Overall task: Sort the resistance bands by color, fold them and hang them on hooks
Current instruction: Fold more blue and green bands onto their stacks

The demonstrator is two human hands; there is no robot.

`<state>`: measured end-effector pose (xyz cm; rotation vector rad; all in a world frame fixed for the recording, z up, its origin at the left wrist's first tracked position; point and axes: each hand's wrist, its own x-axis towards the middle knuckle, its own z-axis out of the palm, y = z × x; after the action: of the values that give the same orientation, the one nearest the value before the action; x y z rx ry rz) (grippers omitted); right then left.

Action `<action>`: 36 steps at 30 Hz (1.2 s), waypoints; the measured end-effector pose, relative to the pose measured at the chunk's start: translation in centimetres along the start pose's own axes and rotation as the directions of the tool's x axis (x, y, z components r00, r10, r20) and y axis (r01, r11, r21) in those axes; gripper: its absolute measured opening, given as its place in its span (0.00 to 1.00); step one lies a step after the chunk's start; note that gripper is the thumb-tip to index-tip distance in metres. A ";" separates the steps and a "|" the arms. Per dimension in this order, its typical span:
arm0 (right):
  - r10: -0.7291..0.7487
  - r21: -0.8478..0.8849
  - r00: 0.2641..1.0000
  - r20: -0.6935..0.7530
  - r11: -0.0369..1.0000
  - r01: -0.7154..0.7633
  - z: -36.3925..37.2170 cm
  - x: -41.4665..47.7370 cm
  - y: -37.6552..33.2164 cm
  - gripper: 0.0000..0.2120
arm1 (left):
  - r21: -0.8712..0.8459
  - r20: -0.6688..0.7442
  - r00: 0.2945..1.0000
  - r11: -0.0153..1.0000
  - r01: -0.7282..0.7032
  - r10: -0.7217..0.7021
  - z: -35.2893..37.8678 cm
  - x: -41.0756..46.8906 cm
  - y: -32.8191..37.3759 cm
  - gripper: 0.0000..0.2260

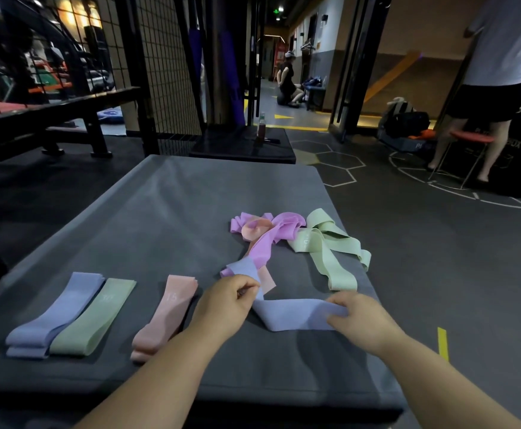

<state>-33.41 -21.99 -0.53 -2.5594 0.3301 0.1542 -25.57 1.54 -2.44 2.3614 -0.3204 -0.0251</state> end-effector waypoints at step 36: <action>0.127 -0.898 0.990 -0.067 0.424 -0.115 3.8 19.0 -13.6 0.40 | -0.225 -0.092 0.980 0.963 0.151 -0.175 0.0 3.5 -0.7 0.18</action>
<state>-11.65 -12.61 -0.17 -3.6264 0.5394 0.5347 -22.06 1.17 -2.66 2.1561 -0.0636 -0.0069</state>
